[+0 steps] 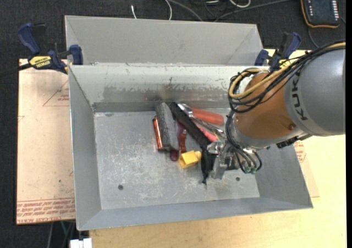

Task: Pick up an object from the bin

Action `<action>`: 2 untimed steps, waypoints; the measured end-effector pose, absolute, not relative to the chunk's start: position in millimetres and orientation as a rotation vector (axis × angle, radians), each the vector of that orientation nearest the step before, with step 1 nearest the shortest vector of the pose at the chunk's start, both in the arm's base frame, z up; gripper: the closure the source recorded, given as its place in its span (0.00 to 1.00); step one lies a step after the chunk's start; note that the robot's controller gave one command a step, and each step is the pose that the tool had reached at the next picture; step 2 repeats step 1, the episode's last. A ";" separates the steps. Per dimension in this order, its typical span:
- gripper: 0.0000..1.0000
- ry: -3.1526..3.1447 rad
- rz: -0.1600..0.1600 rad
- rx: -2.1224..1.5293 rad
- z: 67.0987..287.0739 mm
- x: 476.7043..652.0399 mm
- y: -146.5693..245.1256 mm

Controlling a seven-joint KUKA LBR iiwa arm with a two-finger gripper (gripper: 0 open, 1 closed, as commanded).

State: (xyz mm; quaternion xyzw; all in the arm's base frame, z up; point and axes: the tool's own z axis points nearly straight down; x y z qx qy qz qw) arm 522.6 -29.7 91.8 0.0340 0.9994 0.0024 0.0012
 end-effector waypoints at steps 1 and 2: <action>1.00 3.143 0.009 0.107 123.6 521.2 -29.5; 1.00 3.143 0.009 0.107 123.6 521.2 -29.5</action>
Offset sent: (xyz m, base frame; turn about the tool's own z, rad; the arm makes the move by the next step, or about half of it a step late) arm -0.0017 0.0002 0.0697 0.0002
